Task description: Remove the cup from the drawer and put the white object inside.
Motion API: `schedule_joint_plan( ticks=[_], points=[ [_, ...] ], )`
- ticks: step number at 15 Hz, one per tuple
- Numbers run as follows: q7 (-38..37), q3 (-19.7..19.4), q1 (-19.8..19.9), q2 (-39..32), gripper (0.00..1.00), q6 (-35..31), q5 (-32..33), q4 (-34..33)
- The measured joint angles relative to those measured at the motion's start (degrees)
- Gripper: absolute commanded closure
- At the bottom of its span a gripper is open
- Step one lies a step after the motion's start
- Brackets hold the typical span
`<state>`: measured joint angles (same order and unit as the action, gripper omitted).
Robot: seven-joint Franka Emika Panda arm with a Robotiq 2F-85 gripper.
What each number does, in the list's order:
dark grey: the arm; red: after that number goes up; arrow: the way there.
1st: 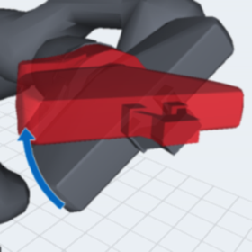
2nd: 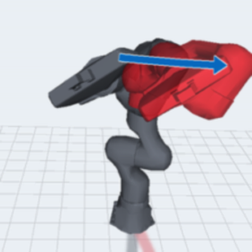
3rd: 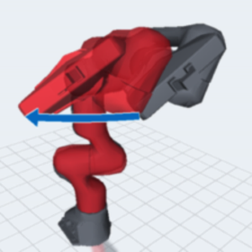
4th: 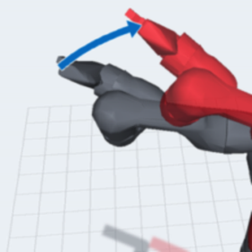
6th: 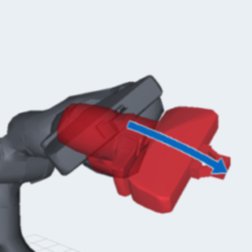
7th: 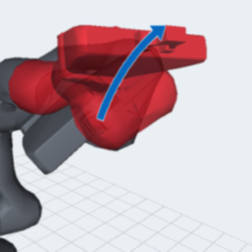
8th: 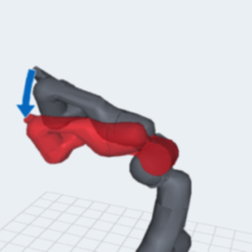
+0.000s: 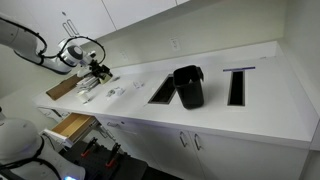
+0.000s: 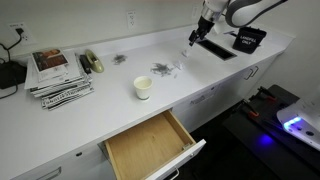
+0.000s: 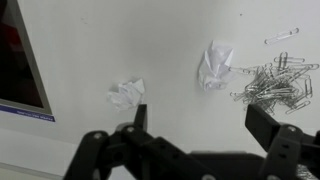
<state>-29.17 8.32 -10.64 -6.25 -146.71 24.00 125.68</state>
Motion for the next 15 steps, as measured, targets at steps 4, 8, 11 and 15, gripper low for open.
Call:
schedule_joint_plan(
  ticks=[4, 8, 11, 15],
  points=[
    [-0.4, -0.2, -0.9, -4.2, 0.00, -1.9, 0.1, -1.2],
    [-0.4, -1.8, -2.7, -9.3, 0.00, -5.5, 0.1, -2.8],
    [-0.4, -3.5, -4.0, -13.1, 0.00, -11.0, -0.4, -3.9],
    [-0.2, -6.0, -6.1, -17.7, 0.00, -16.1, -2.5, -5.9]
  ],
)
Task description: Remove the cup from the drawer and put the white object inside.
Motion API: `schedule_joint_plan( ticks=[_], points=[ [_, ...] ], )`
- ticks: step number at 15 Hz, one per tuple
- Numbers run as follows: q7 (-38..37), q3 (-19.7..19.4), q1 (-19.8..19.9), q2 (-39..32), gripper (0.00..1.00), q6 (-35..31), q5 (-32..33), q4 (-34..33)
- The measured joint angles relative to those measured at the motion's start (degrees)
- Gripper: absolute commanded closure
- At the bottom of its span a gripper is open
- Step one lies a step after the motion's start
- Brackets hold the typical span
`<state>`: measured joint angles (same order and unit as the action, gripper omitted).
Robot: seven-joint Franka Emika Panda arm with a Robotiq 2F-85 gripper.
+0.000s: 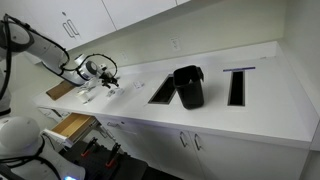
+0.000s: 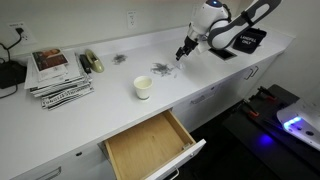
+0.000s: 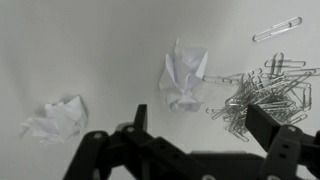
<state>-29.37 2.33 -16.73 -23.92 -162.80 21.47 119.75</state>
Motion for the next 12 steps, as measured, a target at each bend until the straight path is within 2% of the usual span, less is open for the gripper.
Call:
schedule_joint_plan(
  ticks=[2, 3, 4, 12],
  points=[
    [0.1, -1.2, -1.3, -1.9, 0.00, -0.7, -1.2, -1.2],
    [0.1, -1.8, -1.9, -2.8, 0.25, -0.9, -1.8, -1.8],
    [0.1, -2.5, -2.6, -3.6, 0.26, -1.0, -2.4, -2.4],
    [0.1, -6.1, -6.2, -6.8, 0.88, -1.1, -4.0, -5.4]
  ],
)
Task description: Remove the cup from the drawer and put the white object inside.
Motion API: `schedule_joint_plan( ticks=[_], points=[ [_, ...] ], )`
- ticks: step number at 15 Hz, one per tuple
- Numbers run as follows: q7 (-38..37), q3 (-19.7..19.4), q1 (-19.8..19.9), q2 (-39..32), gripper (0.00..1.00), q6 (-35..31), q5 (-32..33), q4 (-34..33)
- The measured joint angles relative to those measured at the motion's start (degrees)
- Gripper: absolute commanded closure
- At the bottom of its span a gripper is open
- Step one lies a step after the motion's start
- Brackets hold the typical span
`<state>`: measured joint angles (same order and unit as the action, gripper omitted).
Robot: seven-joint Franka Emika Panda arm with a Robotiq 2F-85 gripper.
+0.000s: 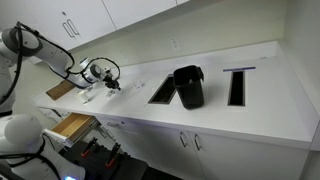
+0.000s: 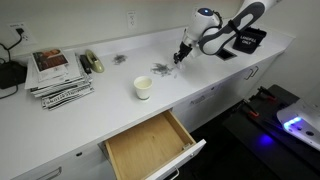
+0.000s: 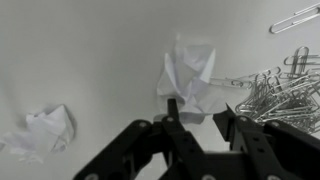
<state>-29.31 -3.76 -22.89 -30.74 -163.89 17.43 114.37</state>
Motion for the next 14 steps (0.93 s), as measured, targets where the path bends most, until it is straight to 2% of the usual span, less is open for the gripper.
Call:
schedule_joint_plan(
  ticks=[2, 9, 14],
  points=[
    [0.0, -0.3, -0.4, -0.1, 0.99, 0.0, -0.3, -0.2],
    [0.0, -1.4, -2.5, 0.1, 1.00, 0.0, -0.4, -0.3],
    [-2.5, -6.4, -10.6, 6.3, 1.00, 0.8, 4.0, 3.9]
  ],
)
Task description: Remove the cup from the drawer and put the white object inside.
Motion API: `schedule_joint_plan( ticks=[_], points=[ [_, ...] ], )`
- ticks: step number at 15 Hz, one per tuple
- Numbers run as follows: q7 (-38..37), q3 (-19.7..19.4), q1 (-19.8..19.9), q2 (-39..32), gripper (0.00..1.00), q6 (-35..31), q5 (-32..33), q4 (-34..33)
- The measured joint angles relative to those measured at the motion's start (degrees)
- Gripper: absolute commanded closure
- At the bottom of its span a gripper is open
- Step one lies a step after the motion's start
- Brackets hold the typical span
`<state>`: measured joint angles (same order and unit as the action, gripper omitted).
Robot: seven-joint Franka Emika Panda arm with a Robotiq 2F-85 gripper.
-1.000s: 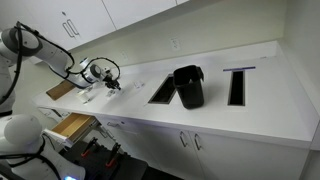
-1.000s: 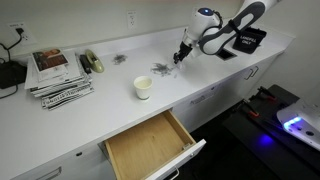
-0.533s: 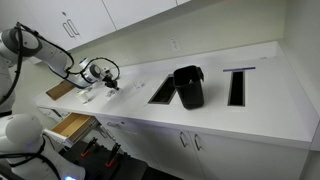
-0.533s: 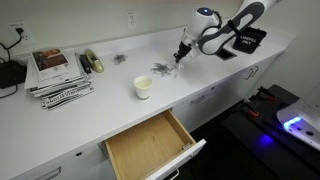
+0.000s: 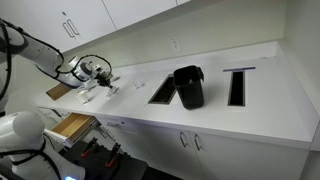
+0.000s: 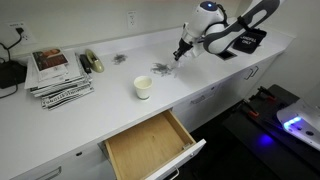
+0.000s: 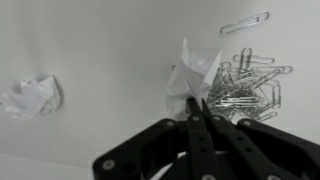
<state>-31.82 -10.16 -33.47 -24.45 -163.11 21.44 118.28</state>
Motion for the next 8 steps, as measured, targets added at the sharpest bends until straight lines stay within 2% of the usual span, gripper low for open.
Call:
schedule_joint_plan(
  ticks=[4, 6, 8],
  points=[
    [-4.4, 0.7, -4.7, 9.8, 1.00, 5.0, 7.5, 4.8],
    [-4.4, 5.0, -4.4, 15.3, 1.00, 8.8, 8.2, 6.9],
    [-1.1, 11.8, -3.0, 19.9, 1.00, 12.5, 4.3, 8.6]
  ],
)
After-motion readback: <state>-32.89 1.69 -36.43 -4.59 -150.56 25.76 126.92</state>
